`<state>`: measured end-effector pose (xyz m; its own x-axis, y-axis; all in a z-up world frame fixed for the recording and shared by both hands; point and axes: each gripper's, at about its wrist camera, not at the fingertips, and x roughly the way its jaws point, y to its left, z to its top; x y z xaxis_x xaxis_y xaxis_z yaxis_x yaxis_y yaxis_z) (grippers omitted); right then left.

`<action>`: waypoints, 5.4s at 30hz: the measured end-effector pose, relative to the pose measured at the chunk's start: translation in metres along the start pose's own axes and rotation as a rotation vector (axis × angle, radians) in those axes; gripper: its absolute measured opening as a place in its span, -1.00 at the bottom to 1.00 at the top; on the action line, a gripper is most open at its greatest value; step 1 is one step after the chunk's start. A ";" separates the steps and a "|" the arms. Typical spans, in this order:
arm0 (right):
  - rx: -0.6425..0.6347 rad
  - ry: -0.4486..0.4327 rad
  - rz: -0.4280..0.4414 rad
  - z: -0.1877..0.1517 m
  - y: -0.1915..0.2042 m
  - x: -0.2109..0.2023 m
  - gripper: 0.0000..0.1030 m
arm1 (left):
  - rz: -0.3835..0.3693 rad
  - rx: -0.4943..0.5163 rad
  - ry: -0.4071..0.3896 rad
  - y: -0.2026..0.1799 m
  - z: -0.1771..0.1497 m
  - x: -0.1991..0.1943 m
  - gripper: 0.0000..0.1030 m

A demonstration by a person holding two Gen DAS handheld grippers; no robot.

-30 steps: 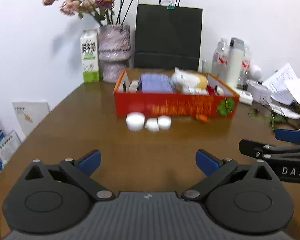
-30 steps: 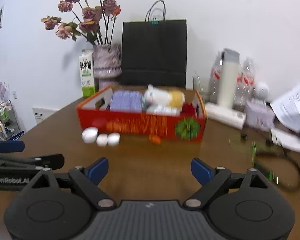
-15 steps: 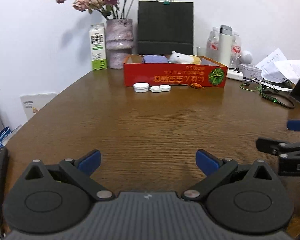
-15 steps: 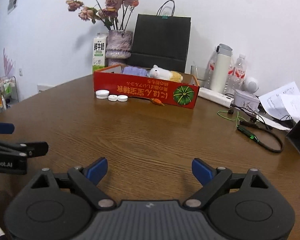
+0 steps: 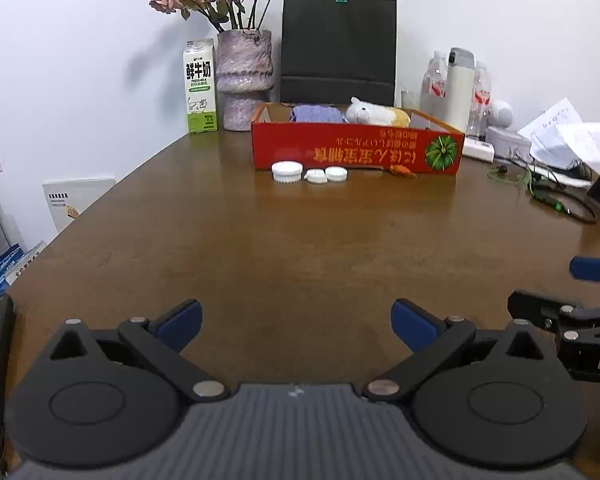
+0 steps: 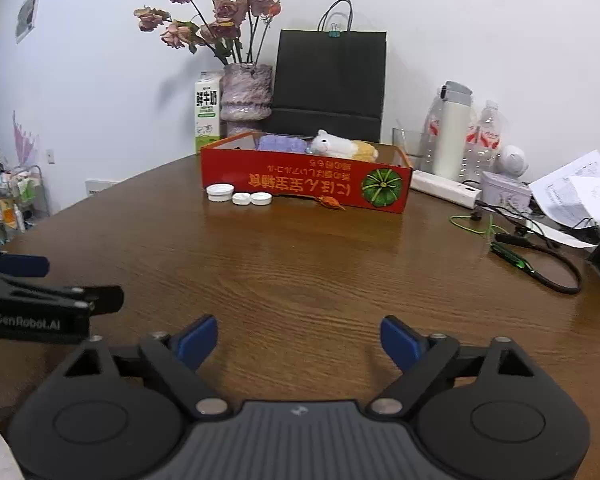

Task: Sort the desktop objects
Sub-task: 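Withdraw both tools from the cardboard box, then grasp a large white bottle cap with the left tool while the right tool grasps another cap, then carry both white caps toward the cardboard box with both tools, then release the white caps into the box with both tools, then withdraw both tools from the box back over the table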

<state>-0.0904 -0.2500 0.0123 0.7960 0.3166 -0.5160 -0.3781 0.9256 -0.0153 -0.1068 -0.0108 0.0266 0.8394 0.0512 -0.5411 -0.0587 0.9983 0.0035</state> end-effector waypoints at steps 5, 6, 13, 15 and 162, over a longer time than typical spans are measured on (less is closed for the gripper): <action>0.047 0.035 0.034 0.026 -0.016 0.029 0.31 | -0.040 -0.029 0.008 0.007 0.032 0.032 0.82; 0.061 0.037 0.040 0.032 -0.020 0.037 0.23 | -0.051 -0.025 0.009 0.009 0.041 0.043 0.76; 0.053 0.079 0.083 0.079 -0.031 0.109 0.08 | -0.080 -0.074 0.037 0.022 0.098 0.125 0.45; 0.027 0.088 0.109 0.092 -0.028 0.134 0.08 | -0.059 -0.059 0.032 0.021 0.112 0.147 0.45; 0.089 0.279 0.072 0.291 -0.056 0.235 0.38 | 0.049 -0.042 0.290 0.024 0.287 0.222 1.00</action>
<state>0.2550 -0.1675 0.1412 0.6035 0.3240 -0.7285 -0.3762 0.9213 0.0982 0.2334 0.0327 0.1476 0.6458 0.0828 -0.7590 -0.1227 0.9924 0.0039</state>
